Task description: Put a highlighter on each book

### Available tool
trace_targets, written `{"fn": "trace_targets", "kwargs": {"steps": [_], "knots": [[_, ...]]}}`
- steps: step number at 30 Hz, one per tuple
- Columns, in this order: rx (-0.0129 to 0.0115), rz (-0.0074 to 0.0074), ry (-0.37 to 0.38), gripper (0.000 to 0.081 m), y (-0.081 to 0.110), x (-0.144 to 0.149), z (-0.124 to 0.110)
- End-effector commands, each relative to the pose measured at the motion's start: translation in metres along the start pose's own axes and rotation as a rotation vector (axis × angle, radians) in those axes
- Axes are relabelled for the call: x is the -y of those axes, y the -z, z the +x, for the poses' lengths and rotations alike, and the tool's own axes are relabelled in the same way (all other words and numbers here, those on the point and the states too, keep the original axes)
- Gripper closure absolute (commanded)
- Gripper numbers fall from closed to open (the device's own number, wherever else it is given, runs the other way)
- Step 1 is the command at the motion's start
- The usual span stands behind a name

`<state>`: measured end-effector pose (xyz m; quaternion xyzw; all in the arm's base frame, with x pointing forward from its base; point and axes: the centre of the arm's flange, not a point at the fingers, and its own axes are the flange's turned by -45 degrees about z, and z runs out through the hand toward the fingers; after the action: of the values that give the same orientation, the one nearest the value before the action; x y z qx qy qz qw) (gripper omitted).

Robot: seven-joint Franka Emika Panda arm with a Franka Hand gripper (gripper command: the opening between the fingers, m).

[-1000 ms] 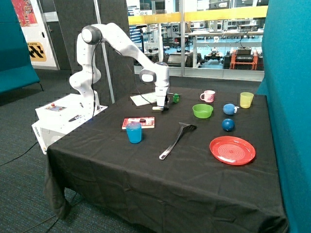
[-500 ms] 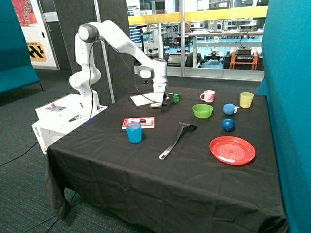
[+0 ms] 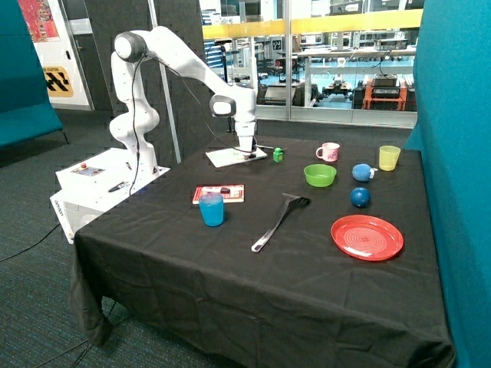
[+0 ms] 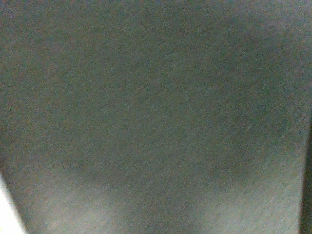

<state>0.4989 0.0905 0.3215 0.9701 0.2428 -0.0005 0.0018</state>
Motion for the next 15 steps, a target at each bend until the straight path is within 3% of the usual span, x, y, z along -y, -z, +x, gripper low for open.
{"fn": "trace_targets", "kwargs": {"steps": [1, 15], "knots": [[-0.002, 0.0032, 0.086, 0.0808, 0.017, 0.029, -0.018], [-0.0022, 0.0031, 0.216, 0.0808, 0.022, 0.08, -0.041]]}}
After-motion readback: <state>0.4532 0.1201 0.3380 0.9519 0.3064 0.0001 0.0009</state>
